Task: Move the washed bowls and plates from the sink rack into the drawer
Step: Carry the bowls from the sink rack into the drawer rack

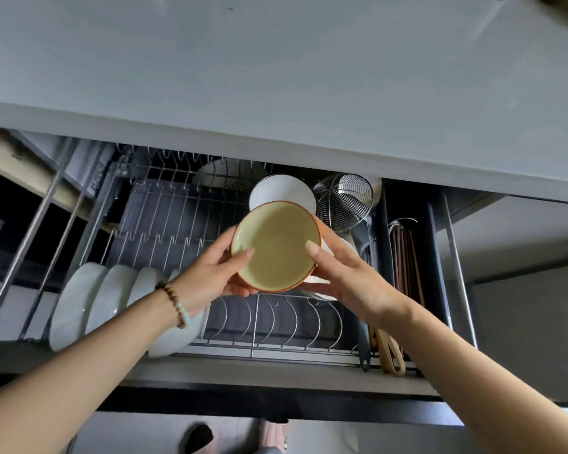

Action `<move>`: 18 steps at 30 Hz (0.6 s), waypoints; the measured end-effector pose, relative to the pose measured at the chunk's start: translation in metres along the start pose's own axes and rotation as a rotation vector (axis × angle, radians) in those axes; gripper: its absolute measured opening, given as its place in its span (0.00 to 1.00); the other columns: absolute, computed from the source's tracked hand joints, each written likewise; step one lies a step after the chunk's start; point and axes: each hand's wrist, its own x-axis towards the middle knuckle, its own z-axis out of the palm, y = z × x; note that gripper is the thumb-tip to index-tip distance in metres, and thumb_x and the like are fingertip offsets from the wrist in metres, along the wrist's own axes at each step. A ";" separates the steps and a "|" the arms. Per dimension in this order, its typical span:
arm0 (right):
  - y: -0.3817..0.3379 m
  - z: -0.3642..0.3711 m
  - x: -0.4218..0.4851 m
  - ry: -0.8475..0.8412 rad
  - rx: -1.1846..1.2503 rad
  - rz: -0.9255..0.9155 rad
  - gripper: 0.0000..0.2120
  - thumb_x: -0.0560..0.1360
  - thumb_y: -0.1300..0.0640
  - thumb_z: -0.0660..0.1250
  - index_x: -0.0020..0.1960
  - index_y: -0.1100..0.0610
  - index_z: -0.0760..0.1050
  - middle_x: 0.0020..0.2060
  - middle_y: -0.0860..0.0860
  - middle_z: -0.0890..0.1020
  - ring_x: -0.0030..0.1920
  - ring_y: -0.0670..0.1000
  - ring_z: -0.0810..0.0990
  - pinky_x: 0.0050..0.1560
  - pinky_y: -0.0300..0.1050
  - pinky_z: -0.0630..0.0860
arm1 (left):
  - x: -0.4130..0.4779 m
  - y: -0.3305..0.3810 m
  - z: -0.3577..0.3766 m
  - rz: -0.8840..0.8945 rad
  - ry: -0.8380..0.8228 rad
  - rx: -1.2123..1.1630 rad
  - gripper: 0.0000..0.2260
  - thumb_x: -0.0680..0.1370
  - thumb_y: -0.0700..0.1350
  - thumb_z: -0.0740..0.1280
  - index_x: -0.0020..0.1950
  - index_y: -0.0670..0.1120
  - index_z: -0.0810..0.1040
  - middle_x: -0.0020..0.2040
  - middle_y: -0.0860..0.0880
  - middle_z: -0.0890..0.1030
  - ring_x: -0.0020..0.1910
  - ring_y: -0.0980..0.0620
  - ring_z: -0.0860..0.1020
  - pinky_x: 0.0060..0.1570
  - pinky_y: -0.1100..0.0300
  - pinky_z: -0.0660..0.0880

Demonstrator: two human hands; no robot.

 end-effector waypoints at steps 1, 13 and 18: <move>-0.001 0.008 0.002 -0.007 0.037 0.003 0.30 0.73 0.47 0.66 0.74 0.38 0.63 0.59 0.55 0.81 0.60 0.58 0.81 0.60 0.52 0.79 | -0.004 0.000 -0.006 -0.004 0.006 0.006 0.17 0.79 0.42 0.61 0.66 0.55 0.68 0.45 0.44 0.79 0.29 0.52 0.79 0.27 0.65 0.76; 0.014 0.070 0.016 0.195 -0.282 0.213 0.28 0.75 0.52 0.72 0.72 0.45 0.66 0.58 0.55 0.78 0.52 0.53 0.81 0.34 0.39 0.82 | -0.023 -0.020 -0.102 0.130 -0.079 1.260 0.48 0.57 0.81 0.45 0.73 0.58 0.59 0.73 0.57 0.63 0.73 0.53 0.58 0.73 0.50 0.57; 0.035 0.090 0.032 0.215 -0.425 0.306 0.30 0.76 0.52 0.71 0.74 0.50 0.64 0.59 0.51 0.75 0.53 0.52 0.77 0.37 0.41 0.81 | -0.015 -0.028 -0.115 -0.001 -0.240 1.552 0.39 0.68 0.71 0.60 0.75 0.58 0.53 0.77 0.58 0.52 0.76 0.53 0.43 0.74 0.47 0.37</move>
